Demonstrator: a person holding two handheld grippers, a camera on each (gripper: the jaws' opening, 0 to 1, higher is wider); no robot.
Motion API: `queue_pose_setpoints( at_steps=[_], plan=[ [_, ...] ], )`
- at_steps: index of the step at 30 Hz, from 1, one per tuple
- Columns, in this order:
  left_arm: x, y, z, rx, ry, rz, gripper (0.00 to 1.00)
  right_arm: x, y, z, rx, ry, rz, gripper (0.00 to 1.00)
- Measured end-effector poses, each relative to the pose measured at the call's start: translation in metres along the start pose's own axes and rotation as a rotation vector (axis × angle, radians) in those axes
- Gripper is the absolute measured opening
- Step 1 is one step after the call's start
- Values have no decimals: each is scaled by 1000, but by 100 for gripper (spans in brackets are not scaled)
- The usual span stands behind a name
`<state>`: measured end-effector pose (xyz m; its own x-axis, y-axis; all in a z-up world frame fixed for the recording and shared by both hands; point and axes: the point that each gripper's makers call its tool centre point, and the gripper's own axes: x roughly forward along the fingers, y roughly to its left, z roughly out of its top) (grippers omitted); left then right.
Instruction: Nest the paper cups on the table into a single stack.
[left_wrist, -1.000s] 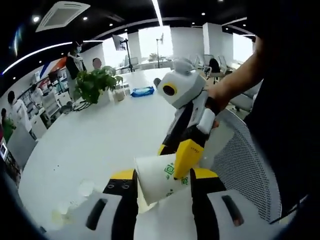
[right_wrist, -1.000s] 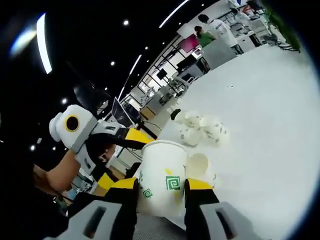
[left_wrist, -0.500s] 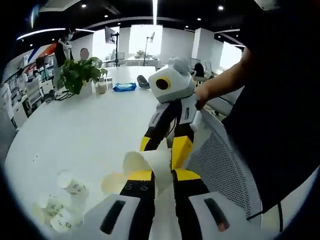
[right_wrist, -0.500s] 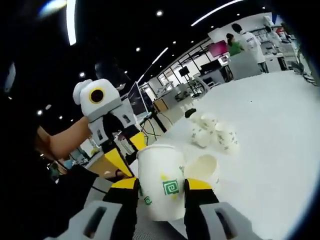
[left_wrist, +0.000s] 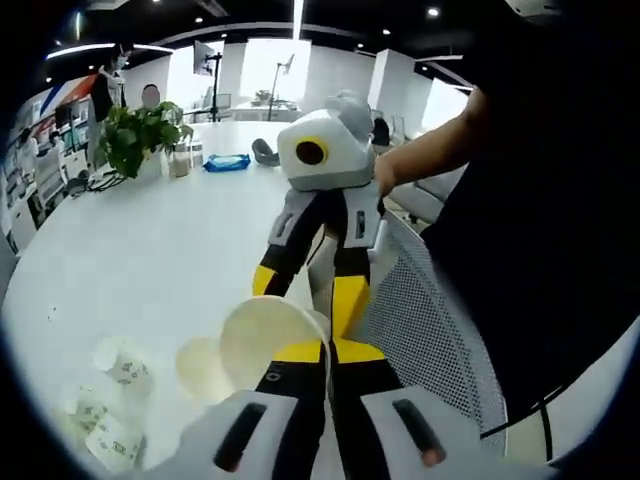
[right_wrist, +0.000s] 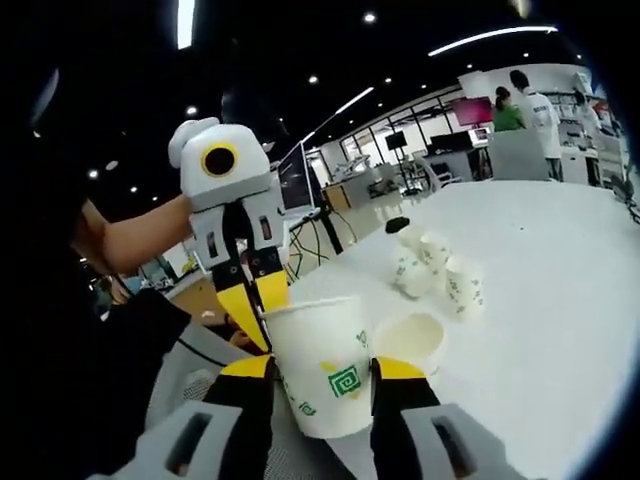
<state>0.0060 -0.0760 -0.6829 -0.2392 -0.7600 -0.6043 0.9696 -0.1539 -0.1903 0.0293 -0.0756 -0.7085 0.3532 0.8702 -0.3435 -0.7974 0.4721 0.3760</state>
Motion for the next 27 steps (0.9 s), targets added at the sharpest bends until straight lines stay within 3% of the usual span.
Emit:
queue_pose_setpoints(
  at_steps=[20,27],
  plan=[
    [-13,14,3,31,23,51,0,-6,-4,5,-73,-24,-61,53],
    [-21,21,6,44,26,81,0,-9,-11,7,-77,-47,-97,65]
  ],
)
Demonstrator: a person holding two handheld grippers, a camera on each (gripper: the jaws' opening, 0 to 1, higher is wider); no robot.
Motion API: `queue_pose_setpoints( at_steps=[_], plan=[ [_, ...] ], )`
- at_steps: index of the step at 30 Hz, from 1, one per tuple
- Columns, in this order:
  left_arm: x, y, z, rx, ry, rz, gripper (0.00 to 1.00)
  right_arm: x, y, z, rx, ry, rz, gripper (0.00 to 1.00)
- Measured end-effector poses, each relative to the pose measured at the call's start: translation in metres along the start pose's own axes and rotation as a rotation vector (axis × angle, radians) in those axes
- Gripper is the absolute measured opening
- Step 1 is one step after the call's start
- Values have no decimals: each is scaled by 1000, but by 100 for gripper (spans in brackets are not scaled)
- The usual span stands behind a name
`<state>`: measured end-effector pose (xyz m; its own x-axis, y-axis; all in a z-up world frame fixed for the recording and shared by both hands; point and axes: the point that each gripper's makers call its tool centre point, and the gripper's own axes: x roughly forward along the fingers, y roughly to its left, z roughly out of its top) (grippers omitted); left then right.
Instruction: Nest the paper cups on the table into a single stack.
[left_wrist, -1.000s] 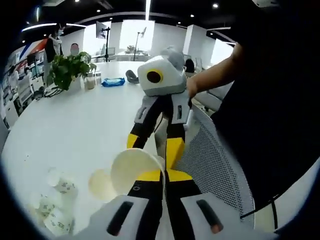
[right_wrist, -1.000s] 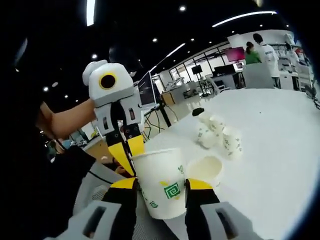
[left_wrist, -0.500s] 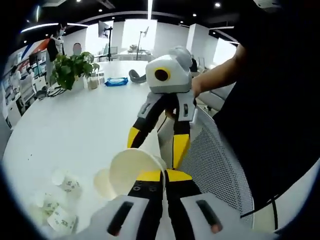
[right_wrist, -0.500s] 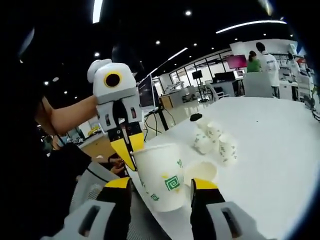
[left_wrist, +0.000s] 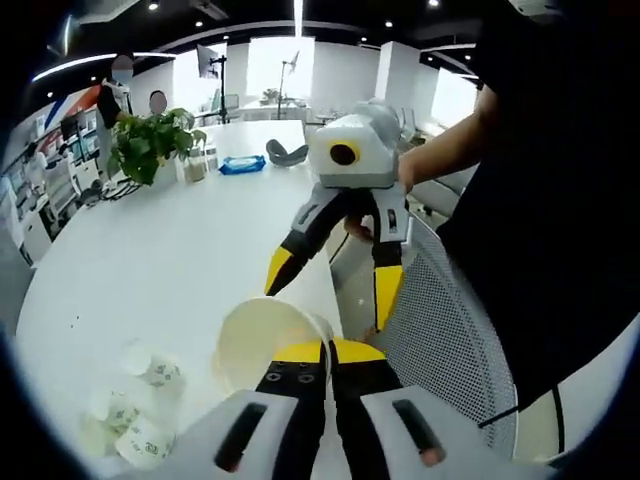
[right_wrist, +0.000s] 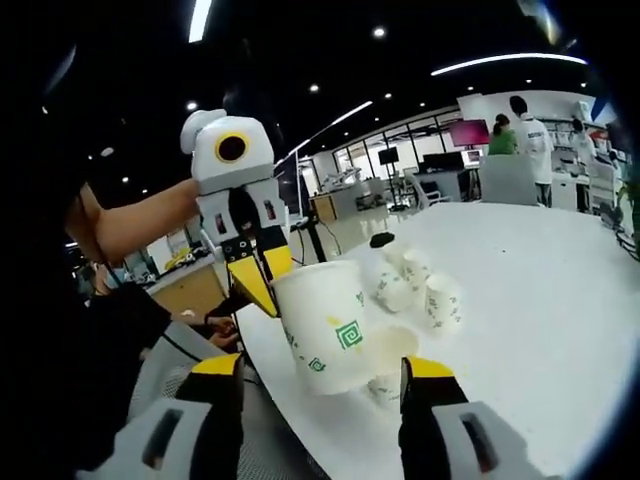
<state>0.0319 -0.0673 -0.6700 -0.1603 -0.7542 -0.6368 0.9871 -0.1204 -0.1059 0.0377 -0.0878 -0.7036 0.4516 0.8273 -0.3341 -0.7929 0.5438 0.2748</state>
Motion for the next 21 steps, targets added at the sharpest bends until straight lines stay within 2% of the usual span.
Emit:
queue_pose_setpoints(
  at_steps=[8,12,21],
  plan=[
    [-5,14,-3,20,31,52,0,-4,-17,0,-22,-18,-97,81],
    [-4,22,-8,41,68,81,0,-7,-25,0,-19,-27,-143,88],
    [1,37,-14,46,96,122,0,-11,-34,-3,-5,-36,-190,99]
  ],
)
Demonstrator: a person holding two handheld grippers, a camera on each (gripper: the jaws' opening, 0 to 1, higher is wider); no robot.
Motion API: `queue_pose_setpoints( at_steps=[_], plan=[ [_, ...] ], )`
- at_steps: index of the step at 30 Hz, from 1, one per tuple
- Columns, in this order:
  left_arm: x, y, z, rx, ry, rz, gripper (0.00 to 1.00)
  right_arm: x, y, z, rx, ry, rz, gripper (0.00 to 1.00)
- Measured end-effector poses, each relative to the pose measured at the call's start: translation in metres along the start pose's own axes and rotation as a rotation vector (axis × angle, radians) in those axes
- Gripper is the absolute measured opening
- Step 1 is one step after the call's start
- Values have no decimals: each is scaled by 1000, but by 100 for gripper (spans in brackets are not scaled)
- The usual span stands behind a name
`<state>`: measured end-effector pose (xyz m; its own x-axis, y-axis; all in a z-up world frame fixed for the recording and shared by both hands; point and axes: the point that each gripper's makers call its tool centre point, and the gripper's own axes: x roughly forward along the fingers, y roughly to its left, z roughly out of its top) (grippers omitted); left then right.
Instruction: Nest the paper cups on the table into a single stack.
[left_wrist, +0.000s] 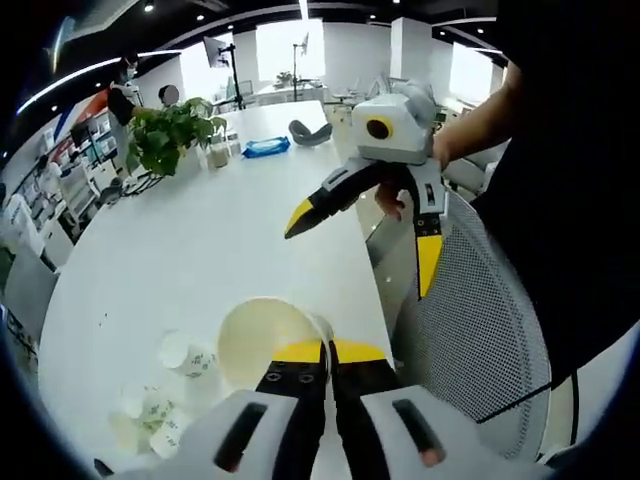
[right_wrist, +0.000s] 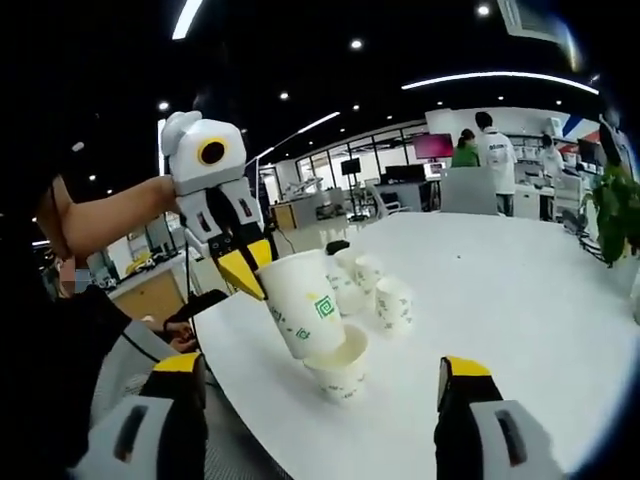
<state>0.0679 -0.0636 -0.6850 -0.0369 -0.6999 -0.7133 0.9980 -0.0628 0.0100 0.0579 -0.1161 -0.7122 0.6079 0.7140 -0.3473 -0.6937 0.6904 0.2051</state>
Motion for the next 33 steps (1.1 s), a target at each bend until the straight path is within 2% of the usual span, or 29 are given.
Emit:
queue_pose_setpoints(
  at_steps=[5,13,33],
  plan=[
    [6,5,-6,26,33,23,0,0,-6,-4,10,13,-28,100],
    [16,8,-14,64,75,34,0,1,-5,-10,25,22,-23,100],
    [37,10,-27,79,120,38,0,2,-1,-20,40,47,-10,95]
  ],
)
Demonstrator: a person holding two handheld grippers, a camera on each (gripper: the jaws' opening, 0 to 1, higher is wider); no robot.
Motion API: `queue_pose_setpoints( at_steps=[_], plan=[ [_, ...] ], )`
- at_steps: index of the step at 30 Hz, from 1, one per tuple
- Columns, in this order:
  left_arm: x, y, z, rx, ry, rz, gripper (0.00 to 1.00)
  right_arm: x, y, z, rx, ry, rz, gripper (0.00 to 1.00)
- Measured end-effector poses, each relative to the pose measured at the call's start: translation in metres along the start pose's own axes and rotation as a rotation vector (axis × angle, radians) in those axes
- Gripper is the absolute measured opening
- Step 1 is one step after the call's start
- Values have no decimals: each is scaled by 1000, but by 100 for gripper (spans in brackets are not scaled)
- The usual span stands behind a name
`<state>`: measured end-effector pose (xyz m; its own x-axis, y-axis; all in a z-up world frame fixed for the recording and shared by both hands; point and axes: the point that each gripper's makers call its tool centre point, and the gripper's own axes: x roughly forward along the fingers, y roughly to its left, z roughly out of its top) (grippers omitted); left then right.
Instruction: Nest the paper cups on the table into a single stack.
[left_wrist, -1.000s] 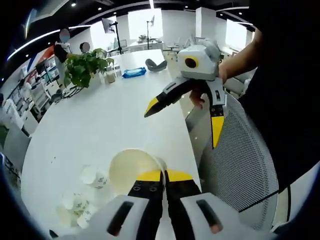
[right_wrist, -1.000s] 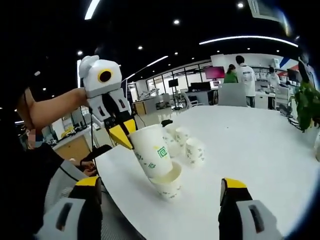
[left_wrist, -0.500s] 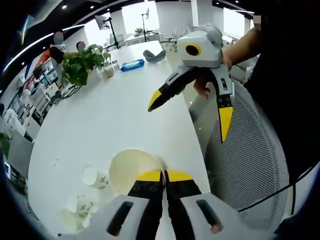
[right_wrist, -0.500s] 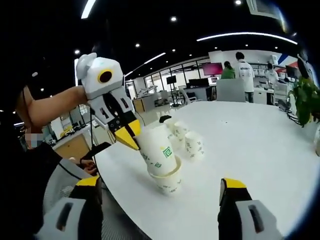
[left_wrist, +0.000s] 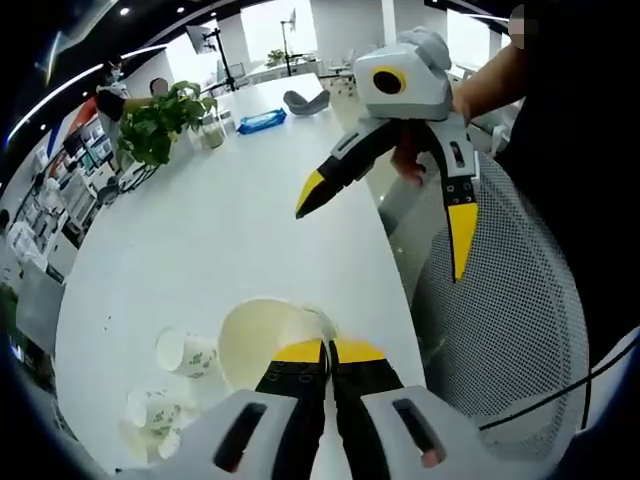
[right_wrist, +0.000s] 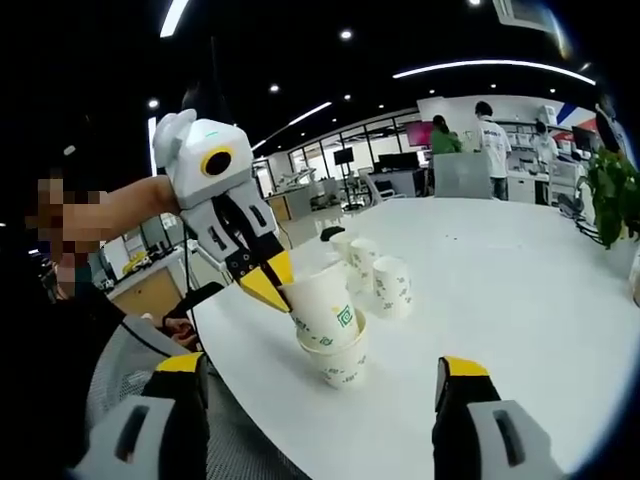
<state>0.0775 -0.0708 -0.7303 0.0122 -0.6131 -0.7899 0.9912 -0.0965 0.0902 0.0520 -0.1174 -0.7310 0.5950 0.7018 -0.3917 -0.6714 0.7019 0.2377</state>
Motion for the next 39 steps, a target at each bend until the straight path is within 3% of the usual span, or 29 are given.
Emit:
queue_pose_setpoints(
  at_steps=[26,39],
  plan=[
    [30,-6,-6,20,44,-34,1,0,-1,-4,-5,13,-9,93],
    [27,-6,-3,-6,23,-36,7,0,-1,-4,0,8,-12,93]
  ],
)
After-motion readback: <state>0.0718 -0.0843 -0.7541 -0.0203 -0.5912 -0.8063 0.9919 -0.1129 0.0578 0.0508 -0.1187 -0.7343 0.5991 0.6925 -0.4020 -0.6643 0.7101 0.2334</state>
